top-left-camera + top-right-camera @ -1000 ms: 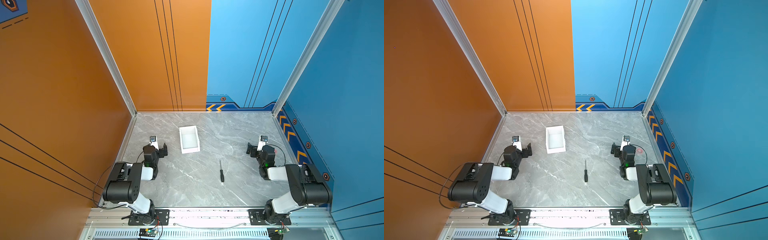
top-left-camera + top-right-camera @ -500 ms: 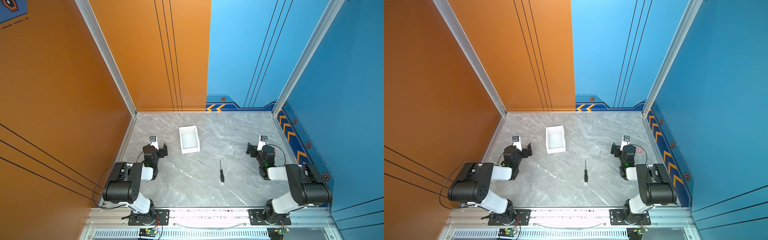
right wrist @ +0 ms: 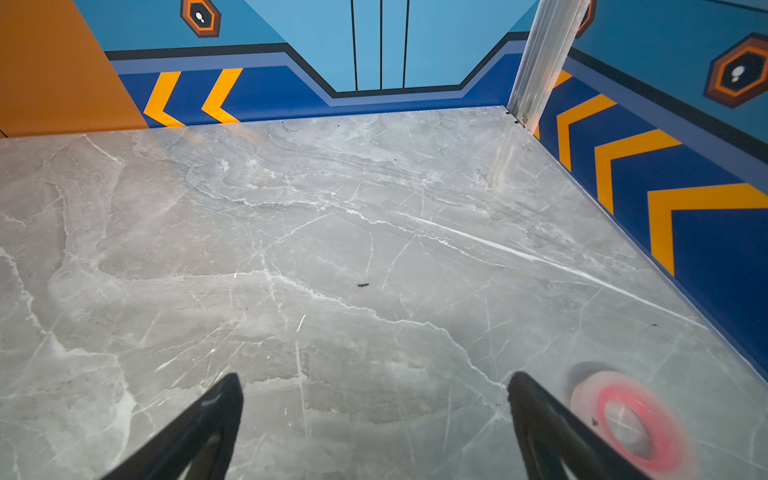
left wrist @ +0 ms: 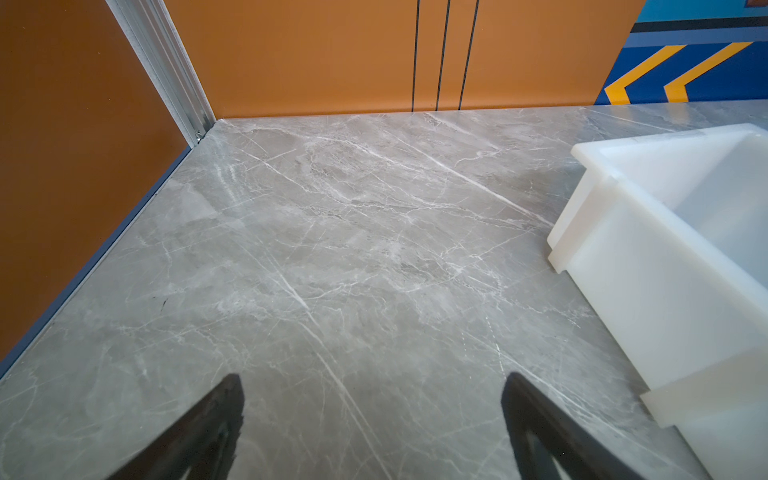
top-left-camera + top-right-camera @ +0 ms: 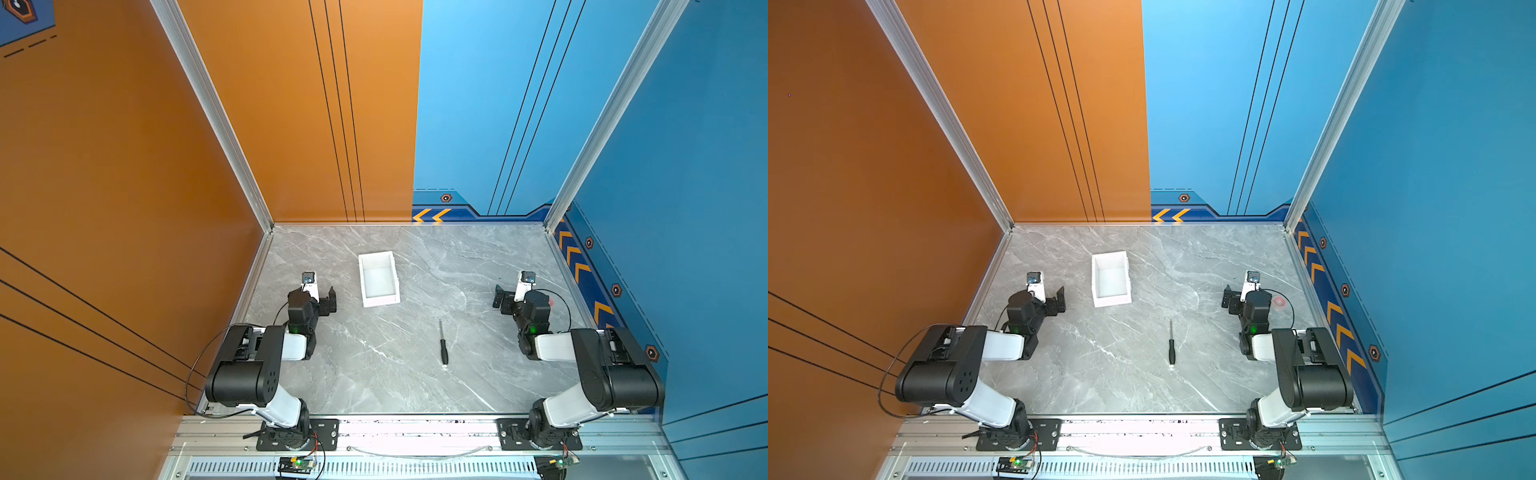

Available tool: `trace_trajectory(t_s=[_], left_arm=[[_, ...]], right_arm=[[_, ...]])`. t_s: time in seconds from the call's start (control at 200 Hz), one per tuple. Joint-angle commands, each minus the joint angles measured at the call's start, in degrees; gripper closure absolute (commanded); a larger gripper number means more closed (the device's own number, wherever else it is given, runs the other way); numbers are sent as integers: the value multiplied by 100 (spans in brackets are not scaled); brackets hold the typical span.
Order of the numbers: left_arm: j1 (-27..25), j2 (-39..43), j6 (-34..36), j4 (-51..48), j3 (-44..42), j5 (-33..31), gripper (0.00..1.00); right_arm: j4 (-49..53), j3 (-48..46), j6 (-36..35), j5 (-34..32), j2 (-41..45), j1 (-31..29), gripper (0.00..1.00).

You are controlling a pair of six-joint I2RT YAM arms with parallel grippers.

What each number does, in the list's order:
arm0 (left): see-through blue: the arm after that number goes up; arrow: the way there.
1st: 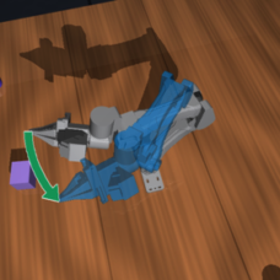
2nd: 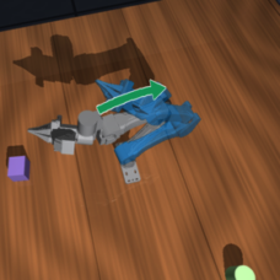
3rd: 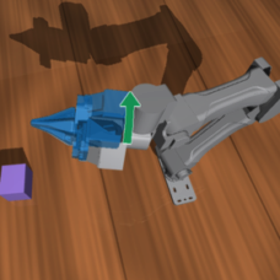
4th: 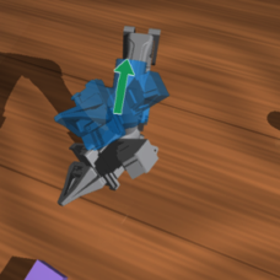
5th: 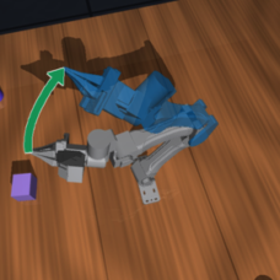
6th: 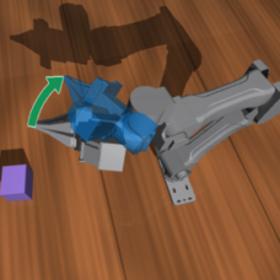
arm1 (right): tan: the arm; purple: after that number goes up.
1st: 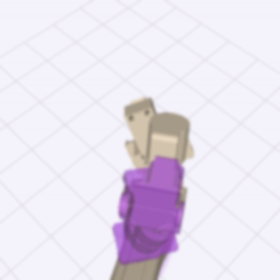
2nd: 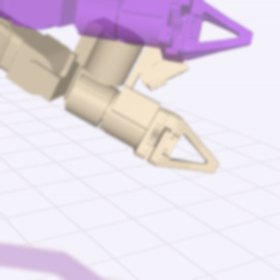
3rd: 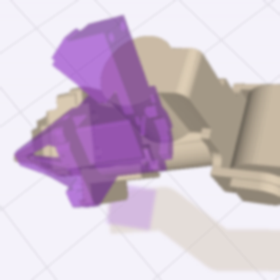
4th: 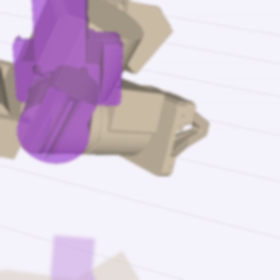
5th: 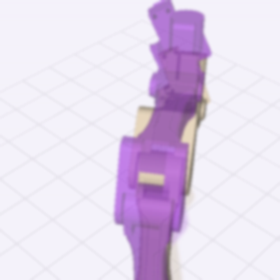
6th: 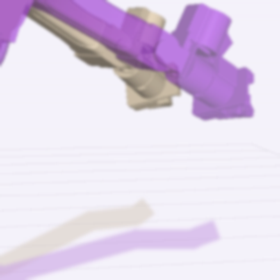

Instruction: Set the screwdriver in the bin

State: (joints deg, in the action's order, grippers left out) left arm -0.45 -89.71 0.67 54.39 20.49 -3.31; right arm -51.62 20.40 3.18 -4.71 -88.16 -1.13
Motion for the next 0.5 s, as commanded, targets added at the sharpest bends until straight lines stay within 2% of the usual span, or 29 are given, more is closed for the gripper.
trace_trajectory(t_s=[0.0,0.025,0.06,0.11,0.17,0.255,0.345,0.395,0.495], left_arm=[[7,3,50,-51,92,149,2],[10,21,54,-83,104,127,2],[-12,68,75,-238,170,50,2],[-141,264,134,-701,355,-237,2],[-338,507,312,-1406,618,-406,2],[-463,728,428,-1927,828,-468,2],[-525,870,525,-2661,1199,-538,2],[-561,940,527,-3113,1454,-620,2],[-585,1008,533,-4655,2225,-374,2]], right_arm=[[12,134,32,-296,-39,-59,0],[88,152,30,-674,14,-161,0],[290,212,29,-788,148,-199,0],[1254,552,27,-1063,501,-264,0],[2334,1043,101,-1161,872,-257,0],[2840,1347,182,-1290,1240,-295,0],[4056,1965,502,-1269,1505,-408,0],[4753,2315,694,-1543,1551,-576,0],[6347,3085,1342,-1792,1497,-939,0]])
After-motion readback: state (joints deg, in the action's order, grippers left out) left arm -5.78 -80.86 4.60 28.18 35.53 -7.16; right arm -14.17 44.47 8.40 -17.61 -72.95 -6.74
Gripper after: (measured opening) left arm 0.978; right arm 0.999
